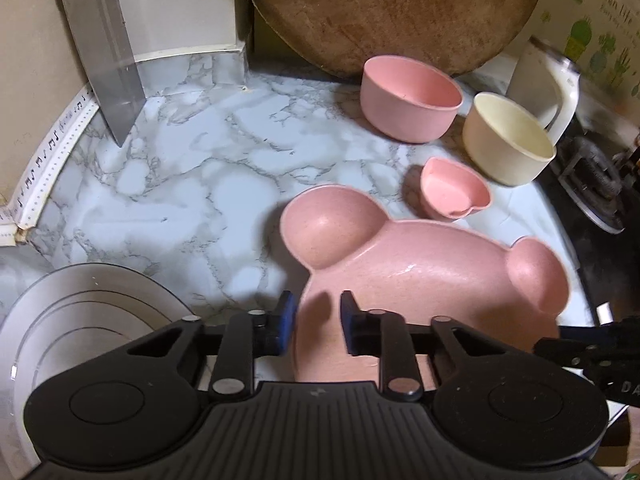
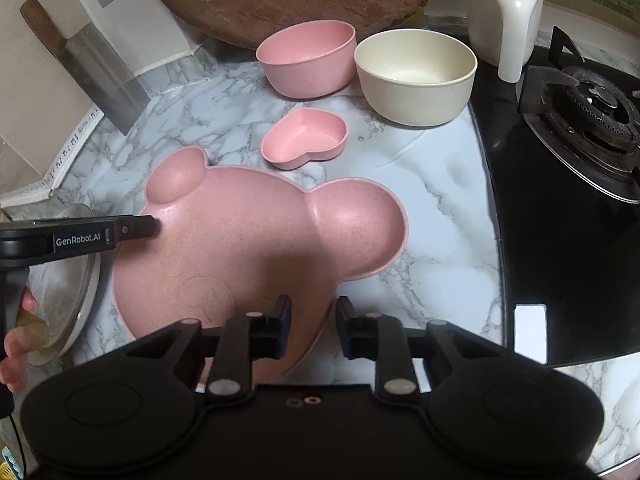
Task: Organize plates and bowls
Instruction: 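Close both tools on the pink bear plate rim, then carry the pink bear plate with both tools and lower it onto the white plates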
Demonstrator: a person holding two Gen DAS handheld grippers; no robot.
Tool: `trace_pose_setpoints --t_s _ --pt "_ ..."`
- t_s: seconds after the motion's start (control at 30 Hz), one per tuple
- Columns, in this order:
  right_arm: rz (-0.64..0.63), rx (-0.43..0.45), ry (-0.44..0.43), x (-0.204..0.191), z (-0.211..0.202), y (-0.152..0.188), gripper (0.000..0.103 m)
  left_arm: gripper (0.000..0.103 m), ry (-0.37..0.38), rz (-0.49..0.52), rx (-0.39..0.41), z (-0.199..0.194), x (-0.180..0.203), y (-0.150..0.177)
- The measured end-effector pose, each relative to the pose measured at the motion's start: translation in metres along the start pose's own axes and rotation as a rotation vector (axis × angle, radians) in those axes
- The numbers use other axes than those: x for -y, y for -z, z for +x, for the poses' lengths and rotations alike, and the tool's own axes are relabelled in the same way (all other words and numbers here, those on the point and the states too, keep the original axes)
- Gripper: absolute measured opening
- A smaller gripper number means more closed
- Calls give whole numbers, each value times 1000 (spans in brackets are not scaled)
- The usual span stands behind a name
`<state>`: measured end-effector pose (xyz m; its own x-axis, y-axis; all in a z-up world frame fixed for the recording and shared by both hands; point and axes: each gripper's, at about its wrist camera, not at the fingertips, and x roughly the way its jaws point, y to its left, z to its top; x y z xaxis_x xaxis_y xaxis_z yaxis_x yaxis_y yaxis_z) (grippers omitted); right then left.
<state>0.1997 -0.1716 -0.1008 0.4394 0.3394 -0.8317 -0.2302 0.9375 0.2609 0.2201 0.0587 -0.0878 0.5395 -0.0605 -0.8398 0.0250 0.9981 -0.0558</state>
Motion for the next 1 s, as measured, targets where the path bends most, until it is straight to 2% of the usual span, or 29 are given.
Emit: trace_pose_setpoints --t_s 0.07,0.2,0.37,0.57,1.0 --pt "1 -5 2 1 2 0 15 17 -15 13 -11 3 1 -1" --pt "11 -7 6 4 3 0 11 12 -28 27 -15 4 1 -1" --pt "18 -1 6 7 2 0 10 10 -26 40 -15 4 2 0" --pt "12 -1 5 11 -3 1 10 8 0 2 -6 -2 1 2" --pt "-48 36 -37 7 -28 -5 10 8 15 -52 33 -36 -1 7"
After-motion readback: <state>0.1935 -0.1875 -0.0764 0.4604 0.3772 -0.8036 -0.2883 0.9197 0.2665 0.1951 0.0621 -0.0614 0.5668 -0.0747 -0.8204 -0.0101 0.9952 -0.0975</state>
